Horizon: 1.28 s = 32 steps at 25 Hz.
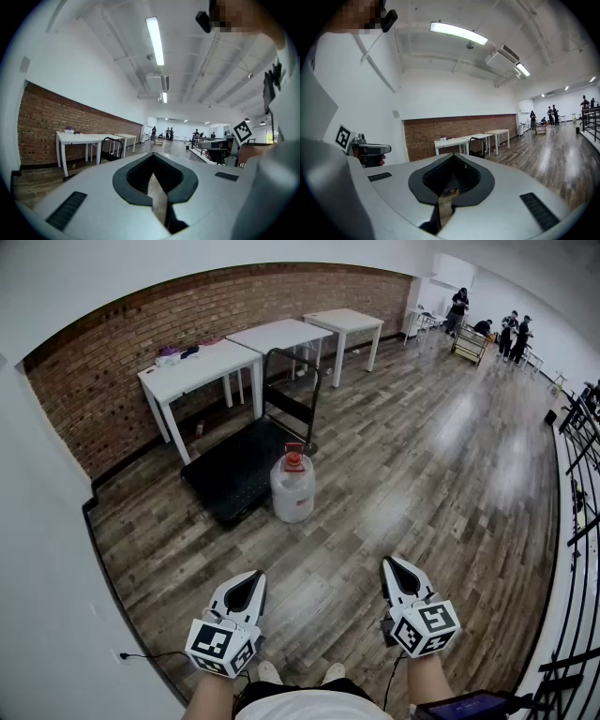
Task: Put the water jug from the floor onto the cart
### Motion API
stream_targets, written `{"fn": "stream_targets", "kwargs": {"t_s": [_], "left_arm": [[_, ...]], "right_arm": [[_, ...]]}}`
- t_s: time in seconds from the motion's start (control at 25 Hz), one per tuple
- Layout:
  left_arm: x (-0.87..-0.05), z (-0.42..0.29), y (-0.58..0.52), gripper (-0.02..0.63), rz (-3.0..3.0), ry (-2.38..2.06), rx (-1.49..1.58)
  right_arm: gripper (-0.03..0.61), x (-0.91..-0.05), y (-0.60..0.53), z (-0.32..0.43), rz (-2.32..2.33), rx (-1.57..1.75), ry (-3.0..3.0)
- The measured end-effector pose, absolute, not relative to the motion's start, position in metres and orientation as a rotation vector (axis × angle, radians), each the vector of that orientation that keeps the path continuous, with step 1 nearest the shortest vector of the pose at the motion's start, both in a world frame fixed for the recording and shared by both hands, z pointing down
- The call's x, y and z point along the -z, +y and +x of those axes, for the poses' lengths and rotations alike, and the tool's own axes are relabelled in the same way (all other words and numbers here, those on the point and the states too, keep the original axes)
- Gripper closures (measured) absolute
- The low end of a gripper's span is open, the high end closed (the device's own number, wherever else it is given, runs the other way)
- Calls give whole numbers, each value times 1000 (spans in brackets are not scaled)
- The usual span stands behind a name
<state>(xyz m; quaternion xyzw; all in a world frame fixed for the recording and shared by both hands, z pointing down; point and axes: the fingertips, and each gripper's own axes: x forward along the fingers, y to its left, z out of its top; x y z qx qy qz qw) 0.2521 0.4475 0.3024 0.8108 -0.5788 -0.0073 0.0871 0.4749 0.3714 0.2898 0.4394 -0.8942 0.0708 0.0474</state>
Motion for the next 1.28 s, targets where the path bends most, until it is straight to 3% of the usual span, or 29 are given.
{"fn": "stream_targets", "kwargs": {"t_s": [0.4, 0.84, 1.28], "left_arm": [[-305, 228, 454, 615, 2382, -1742, 53], [-318, 145, 471, 615, 2339, -1756, 97], [-320, 127, 444, 615, 2402, -1698, 73]], "right_arm": [[577, -290, 372, 451, 1308, -209, -2721], [577, -289, 376, 391, 1376, -183, -2688], [577, -297, 370, 352, 1344, -185, -2667]]}}
